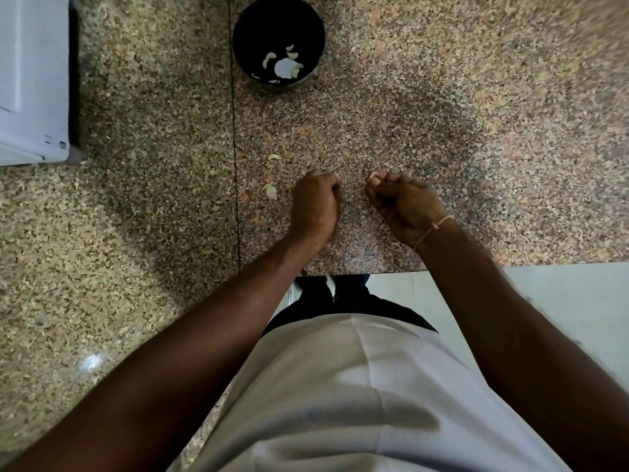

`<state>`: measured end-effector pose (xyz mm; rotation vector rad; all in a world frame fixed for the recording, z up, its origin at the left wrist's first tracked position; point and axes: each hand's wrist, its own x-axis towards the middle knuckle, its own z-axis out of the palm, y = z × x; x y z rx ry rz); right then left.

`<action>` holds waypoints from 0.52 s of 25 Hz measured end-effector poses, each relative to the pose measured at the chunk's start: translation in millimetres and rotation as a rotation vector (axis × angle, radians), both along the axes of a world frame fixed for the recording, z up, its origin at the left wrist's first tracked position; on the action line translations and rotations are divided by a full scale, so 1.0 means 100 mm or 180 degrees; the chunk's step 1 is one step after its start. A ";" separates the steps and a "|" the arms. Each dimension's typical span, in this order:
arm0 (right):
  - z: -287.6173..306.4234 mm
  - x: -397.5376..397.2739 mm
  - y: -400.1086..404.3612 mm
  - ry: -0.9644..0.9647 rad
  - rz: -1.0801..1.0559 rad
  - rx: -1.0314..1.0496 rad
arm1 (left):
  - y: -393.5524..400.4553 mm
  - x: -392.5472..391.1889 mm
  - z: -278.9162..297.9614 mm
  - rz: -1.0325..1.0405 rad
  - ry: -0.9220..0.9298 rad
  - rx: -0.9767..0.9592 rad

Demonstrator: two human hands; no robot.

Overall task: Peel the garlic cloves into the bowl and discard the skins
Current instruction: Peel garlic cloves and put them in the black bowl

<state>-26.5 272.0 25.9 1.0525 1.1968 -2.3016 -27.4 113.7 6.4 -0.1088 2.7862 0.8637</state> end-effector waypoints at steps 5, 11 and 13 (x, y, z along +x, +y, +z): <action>-0.03 0.02 0.02 0.0055 0.0033 0.0019 | 0.10 0.00 0.01 -0.0272 -0.0019 -0.0344; -0.10 0.04 0.07 0.0051 0.0000 -0.0053 | 0.09 0.10 -0.03 -0.0344 -0.0213 0.0026; -0.11 0.05 0.09 0.0034 -0.0083 -0.0091 | 0.08 0.11 -0.04 -0.0219 -0.0133 0.0148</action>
